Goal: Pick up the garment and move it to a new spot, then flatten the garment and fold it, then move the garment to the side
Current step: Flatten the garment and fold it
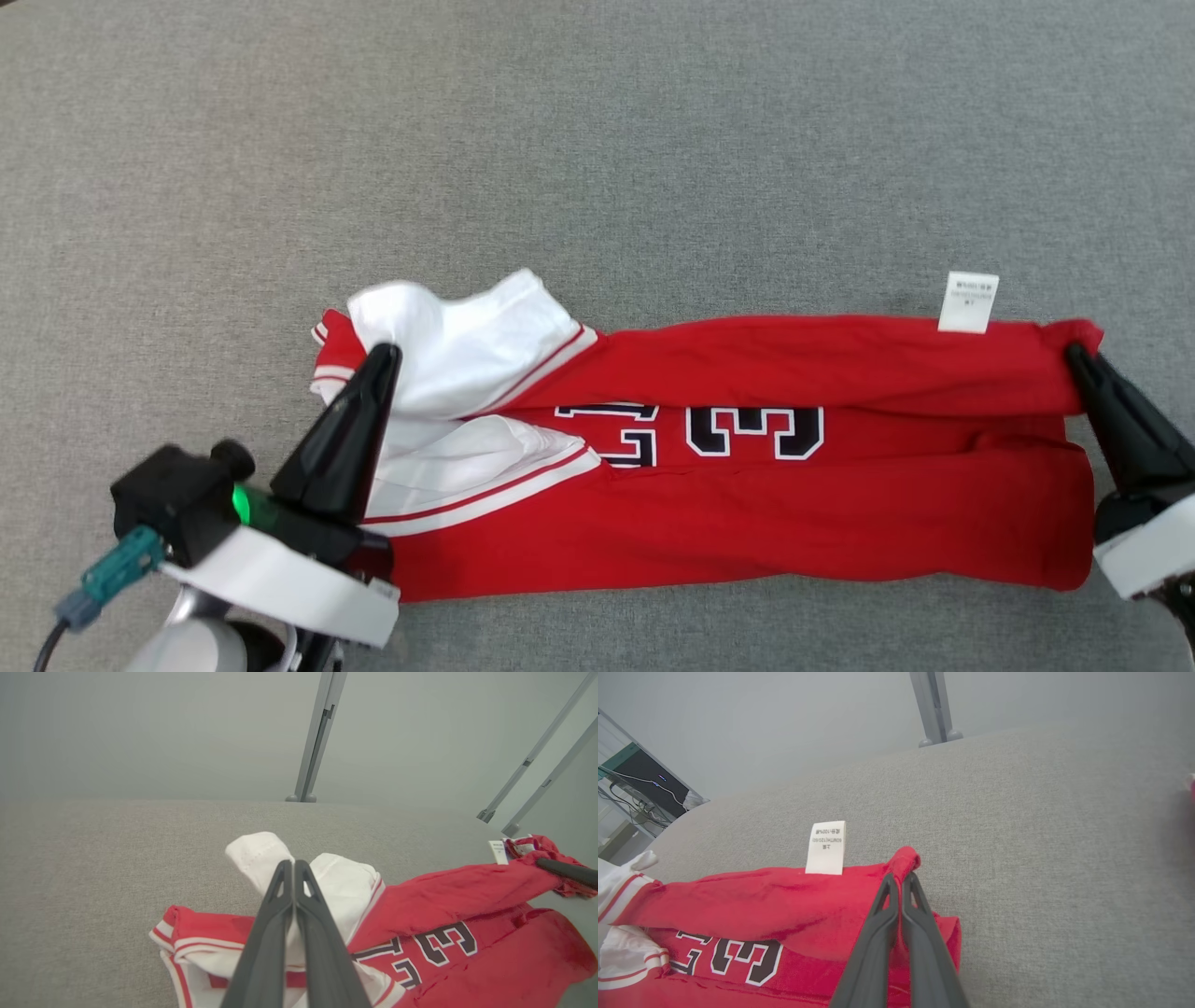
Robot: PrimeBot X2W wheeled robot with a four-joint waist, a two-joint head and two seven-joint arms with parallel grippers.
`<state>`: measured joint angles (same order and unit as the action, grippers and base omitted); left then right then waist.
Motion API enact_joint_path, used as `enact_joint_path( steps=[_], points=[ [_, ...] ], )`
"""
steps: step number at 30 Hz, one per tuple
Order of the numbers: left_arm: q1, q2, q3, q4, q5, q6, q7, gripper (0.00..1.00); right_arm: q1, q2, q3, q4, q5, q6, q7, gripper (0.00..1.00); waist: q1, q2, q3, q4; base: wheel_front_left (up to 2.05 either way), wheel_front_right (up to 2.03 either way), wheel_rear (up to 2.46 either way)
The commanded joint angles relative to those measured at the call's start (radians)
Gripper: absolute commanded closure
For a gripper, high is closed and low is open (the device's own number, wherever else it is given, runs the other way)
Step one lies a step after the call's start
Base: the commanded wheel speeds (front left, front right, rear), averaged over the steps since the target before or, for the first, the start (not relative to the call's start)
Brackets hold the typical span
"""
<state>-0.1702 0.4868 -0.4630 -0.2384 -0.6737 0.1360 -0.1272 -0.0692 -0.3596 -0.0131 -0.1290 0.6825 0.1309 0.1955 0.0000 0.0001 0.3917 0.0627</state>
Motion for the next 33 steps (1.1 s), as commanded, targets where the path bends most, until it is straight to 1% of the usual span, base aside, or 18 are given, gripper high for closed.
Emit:
enact_joint_path(
  steps=[1, 4, 8, 11, 12, 13, 14, 15, 16, 17, 18, 22, 26, 31, 33],
  points=[
    [0.018, 0.004, 0.005, -0.006, -0.006, 0.008, 0.002, 1.0, 0.016, 0.001, -0.004, -0.007, 0.005, 0.0, -0.009, 1.0, 0.0, -0.0001, -0.002, 0.003, 0.0, 0.0, 0.0],
    [0.068, -0.005, 0.005, -0.014, -0.048, 0.016, 0.011, 1.0, 0.052, 0.018, -0.005, -0.008, 0.019, 0.0, -0.031, 1.0, 0.0, -0.0001, -0.006, 0.006, 0.0, 0.0, 0.0],
    [0.116, -0.013, 0.003, 0.01, -0.086, 0.019, 0.014, 1.0, 0.091, 0.033, 0.005, 0.004, 0.025, 0.0, -0.066, 1.0, 0.0, -0.0001, -0.006, 0.008, 0.0, 0.0, 0.0],
    [0.135, -0.024, 0.001, 0.042, -0.107, 0.013, 0.012, 1.0, 0.111, 0.039, 0.02, 0.029, 0.016, 0.0, -0.092, 1.0, 0.0, -0.0001, -0.006, 0.008, 0.0, 0.0, 0.0],
    [0.14, -0.031, -0.001, 0.056, -0.115, 0.009, 0.011, 1.0, 0.116, 0.042, 0.027, 0.036, 0.012, 0.0, -0.101, 0.72, 0.0, -0.0001, -0.007, 0.009, 0.0, 0.0, 0.0],
    [0.143, -0.039, -0.003, 0.072, -0.124, 0.005, 0.012, 1.0, 0.12, 0.046, 0.033, 0.044, 0.009, 0.0, -0.111, 0.58, 0.0, -0.0001, -0.008, 0.009, 0.0, 0.0, 0.0],
    [0.143, -0.042, -0.005, 0.088, -0.129, 0.001, 0.01, 1.0, 0.124, 0.049, 0.04, 0.055, 0.004, 0.0, -0.117, 0.5, 0.0, -0.0001, -0.01, 0.008, 0.0, 0.0, 0.0],
    [0.142, -0.047, -0.005, 0.104, -0.138, -0.004, 0.008, 0.81, 0.128, 0.052, 0.044, 0.064, -0.001, 0.0, -0.125, 0.15, 0.0, -0.0001, -0.012, 0.008, 0.0, 0.0, 0.0],
    [0.14, -0.053, -0.003, 0.117, -0.145, -0.005, 0.002, 0.53, 0.131, 0.054, 0.049, 0.07, -0.007, 0.0, -0.133, 0.0, 0.0, -0.0001, -0.014, 0.008, 0.0, 0.0, 0.0],
    [0.141, -0.054, -0.003, 0.134, -0.147, -0.008, 0.0, 0.06, 0.134, 0.056, 0.056, 0.076, -0.011, 0.0, -0.139, 0.0, 0.0, -0.0001, -0.016, 0.007, 0.0, 0.0, 0.0],
    [0.142, -0.058, -0.002, 0.147, -0.149, -0.009, -0.007, 0.0, 0.137, 0.055, 0.062, 0.085, -0.024, 0.0, -0.147, 0.0, 0.0, -0.0001, -0.02, 0.006, 0.0, 0.0, 0.0],
    [0.138, -0.083, 0.025, 0.183, -0.143, 0.005, -0.067, 0.0, 0.144, 0.065, 0.06, 0.094, -0.066, 0.0, -0.194, 0.0, 0.0, -0.0001, -0.031, 0.005, 0.0, 0.0, 0.0],
    [0.119, -0.115, 0.064, 0.186, -0.111, 0.014, -0.118, 0.0, 0.127, 0.094, 0.032, 0.075, -0.124, 0.0, -0.268, 0.0, 0.0, -0.0001, -0.044, 0.0, 0.0, 0.0, 0.0],
    [0.11, -0.155, 0.142, 0.162, -0.029, 0.031, -0.138, 0.0, 0.103, 0.138, -0.026, 0.037, -0.216, 0.0, -0.331, 0.0, 0.0, -0.0001, -0.066, -0.004, 0.0, 0.0, 0.0],
    [0.101, -0.182, 0.188, 0.14, 0.016, 0.035, -0.139, 0.0, 0.089, 0.155, -0.046, 0.02, -0.253, 0.0, -0.343, 0.0, 0.0, -0.0001, -0.075, -0.003, 0.0, 0.0, 0.0]
  ],
)
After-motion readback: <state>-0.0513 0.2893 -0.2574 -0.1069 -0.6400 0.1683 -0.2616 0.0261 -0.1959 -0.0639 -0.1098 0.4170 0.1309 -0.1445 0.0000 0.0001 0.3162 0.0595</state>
